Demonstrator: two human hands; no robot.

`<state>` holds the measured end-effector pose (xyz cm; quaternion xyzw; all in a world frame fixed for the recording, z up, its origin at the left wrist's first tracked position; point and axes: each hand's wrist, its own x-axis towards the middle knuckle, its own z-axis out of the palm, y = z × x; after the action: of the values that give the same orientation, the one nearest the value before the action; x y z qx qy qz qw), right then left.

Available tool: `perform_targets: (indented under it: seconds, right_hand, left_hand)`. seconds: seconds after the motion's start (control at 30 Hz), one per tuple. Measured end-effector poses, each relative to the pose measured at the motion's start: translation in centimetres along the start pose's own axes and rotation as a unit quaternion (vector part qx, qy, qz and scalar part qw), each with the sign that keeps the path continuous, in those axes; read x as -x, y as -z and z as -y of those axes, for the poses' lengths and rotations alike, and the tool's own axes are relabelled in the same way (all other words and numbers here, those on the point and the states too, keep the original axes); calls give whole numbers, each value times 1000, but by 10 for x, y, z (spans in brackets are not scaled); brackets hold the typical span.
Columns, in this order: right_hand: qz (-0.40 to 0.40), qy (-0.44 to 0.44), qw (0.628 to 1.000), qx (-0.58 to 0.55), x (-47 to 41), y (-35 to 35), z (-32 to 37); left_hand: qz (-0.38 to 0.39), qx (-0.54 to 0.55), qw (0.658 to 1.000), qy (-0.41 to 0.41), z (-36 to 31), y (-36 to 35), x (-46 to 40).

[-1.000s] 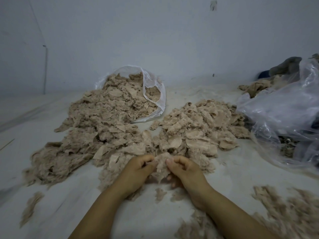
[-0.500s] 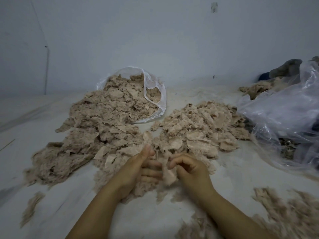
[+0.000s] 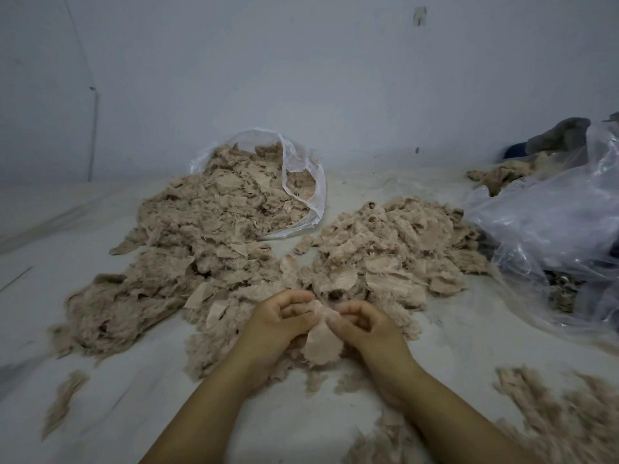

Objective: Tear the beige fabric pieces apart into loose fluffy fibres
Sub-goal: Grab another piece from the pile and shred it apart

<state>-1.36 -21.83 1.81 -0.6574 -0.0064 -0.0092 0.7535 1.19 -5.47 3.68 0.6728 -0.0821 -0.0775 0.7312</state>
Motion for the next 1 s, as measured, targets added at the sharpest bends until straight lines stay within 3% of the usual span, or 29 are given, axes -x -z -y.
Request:
perform_targets:
  seconds: [0.13, 0.2, 0.47, 0.67, 0.8, 0.87, 0.9, 1.0]
  right_hand:
    - [11, 6, 1000, 4, 1, -2, 2]
    - [4, 11, 1000, -7, -1, -3, 3]
    - [-52, 33, 998, -22, 1, -2, 9]
    - [-73, 41, 995, -55, 2, 0, 10]
    - [-119, 54, 979, -158, -11, 4, 28]
    - [-122, 69, 966, -216, -18, 8, 36]
    - [-114, 66, 973, -191, -19, 9, 34]
    - [-77, 39, 995, 39, -12, 3, 15]
  left_hand:
    - [15, -29, 999, -17, 1, -4, 1]
    - [-21, -46, 998, -42, 3, -4, 0]
    - [-156, 68, 984, -50, -4, 11, -9]
    - [47, -23, 997, 62, -7, -8, 6]
    - [-8, -159, 987, 7, -7, -2, 6]
    - [-35, -266, 960, -78, -9, 11, 5]
    - [-28, -349, 927, -133, -11, 19, 1]
    - [68, -553, 805, -204, -17, 38, -16]
